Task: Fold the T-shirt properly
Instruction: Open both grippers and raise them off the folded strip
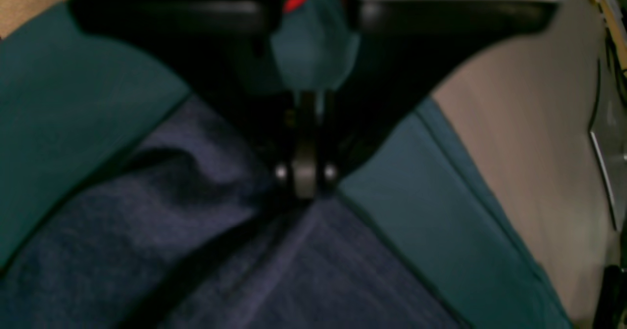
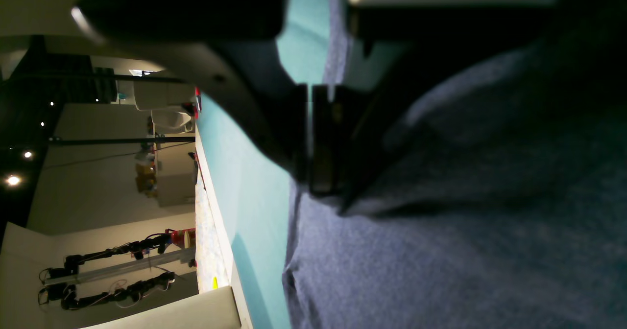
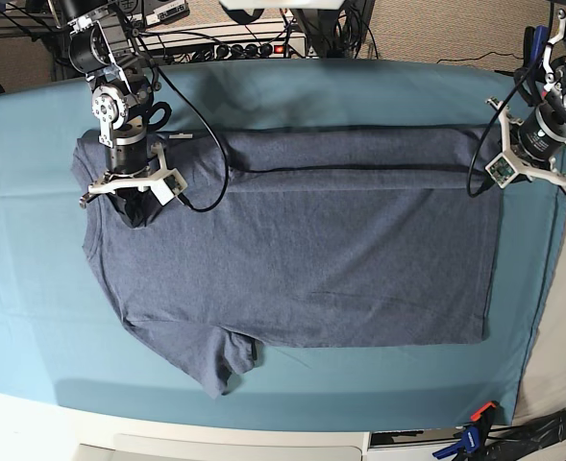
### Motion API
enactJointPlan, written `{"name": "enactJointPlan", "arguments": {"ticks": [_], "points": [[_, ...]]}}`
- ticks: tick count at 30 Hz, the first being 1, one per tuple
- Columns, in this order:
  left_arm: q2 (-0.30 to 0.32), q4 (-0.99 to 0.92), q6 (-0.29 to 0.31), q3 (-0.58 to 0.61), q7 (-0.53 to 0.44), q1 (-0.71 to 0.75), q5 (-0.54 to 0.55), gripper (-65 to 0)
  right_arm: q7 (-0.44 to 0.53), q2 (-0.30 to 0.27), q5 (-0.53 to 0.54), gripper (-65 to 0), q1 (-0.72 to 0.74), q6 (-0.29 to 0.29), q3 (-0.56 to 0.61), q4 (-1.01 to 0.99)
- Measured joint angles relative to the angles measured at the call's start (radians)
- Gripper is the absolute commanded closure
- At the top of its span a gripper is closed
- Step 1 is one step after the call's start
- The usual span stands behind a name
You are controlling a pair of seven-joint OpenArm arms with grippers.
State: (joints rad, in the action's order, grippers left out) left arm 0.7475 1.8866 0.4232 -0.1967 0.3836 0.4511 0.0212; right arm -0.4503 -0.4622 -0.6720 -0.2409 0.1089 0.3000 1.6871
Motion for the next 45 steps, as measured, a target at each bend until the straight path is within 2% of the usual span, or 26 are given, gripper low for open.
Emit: {"name": "enactJointPlan", "arguments": {"ticks": [3, 6, 9, 11, 13, 15, 19, 23, 25, 28, 30, 33, 36, 37, 40, 42, 45], "points": [[0.000, 0.000, 0.000, 0.000, 0.000, -0.024, -0.001, -26.2, 0.002, 0.000, 0.000, -15.7, 0.000, 0.000, 0.000, 0.000], [0.000, 0.000, 0.000, 0.000, 0.001, -0.048, -0.001, -27.5, -0.006, 0.000, -0.035, -15.7, -0.001, 0.016, 0.000, 0.000], [0.001, 0.000, 0.000, 0.000, 0.005, -0.050, -0.001, -27.5, -0.067, -0.005, -0.090, -15.7, -0.006, 0.142, 0.000, 0.000], [0.004, 0.000, 0.009, 0.000, 0.027, -0.049, -0.001, -27.5, -0.071, -0.018, -0.124, -15.7, -0.013, 0.191, -0.001, 0.000], [0.013, 0.000, 0.035, 0.000, 0.045, -0.047, -0.002, -27.5, -0.076, -0.034, -0.131, -15.7, -0.027, 0.198, -0.001, 0.000], [0.016, 0.008, 0.046, 0.000, 0.103, -0.045, -0.003, -27.5, -0.085, -0.052, -0.138, -15.7, -0.054, 0.198, -0.001, 0.000], [0.019, 0.085, 0.056, 0.000, 0.159, -0.007, 0.055, -27.5, -0.129, -0.111, -0.169, -15.7, -0.153, 0.183, -0.001, 0.058], [0.019, 0.202, 0.058, 0.000, 0.184, 0.071, 0.055, -27.5, -0.159, -0.195, -0.190, -15.7, -0.291, 0.087, -0.001, 0.221], [0.021, 0.254, 0.057, 0.000, 0.194, 0.106, 0.052, -27.5, -0.164, -0.234, -0.187, -15.7, -0.365, 0.020, -0.001, 0.306], [0.017, 0.289, 0.056, 0.000, 0.192, 0.166, 0.037, -27.5, -0.193, -0.274, -0.105, -15.7, -0.461, -0.142, -0.006, 0.408], [0.014, 0.288, 0.057, 0.000, 0.198, 0.198, 0.035, -27.5, -0.208, -0.279, -0.053, -15.8, -0.513, -0.202, -0.026, 0.436], [0.018, 0.288, 0.053, 0.000, 0.199, 0.215, 0.035, -27.5, -0.208, -0.278, -0.033, -16.2, -0.565, -0.242, -0.083, 0.438], [0.017, 0.288, 0.053, 0.000, 0.187, 0.215, 0.036, -27.5, -0.201, -0.280, 0.004, -16.2, -0.590, -0.245, -0.143, 0.438], [0.017, 0.288, 0.053, 0.000, 0.180, 0.215, 0.035, -27.5, -0.195, -0.280, 0.027, -17.7, -0.590, -0.245, -0.158, 0.438], [0.017, 0.288, 0.053, 0.000, 0.170, 0.212, 0.035, -27.5, -0.149, -0.280, 0.084, -30.9, -0.584, -0.277, -0.183, 0.410], [0.017, 0.288, 0.053, 0.000, 0.170, 0.213, 0.035, -27.5, -0.108, -0.276, 0.087, -31.3, -0.583, -0.290, -0.183, 0.367], [0.017, 0.288, 0.053, 0.000, 0.170, 0.213, 0.035, -27.5, -0.043, -0.242, 0.053, -31.3, -0.582, -0.274, -0.183, 0.308]]}}
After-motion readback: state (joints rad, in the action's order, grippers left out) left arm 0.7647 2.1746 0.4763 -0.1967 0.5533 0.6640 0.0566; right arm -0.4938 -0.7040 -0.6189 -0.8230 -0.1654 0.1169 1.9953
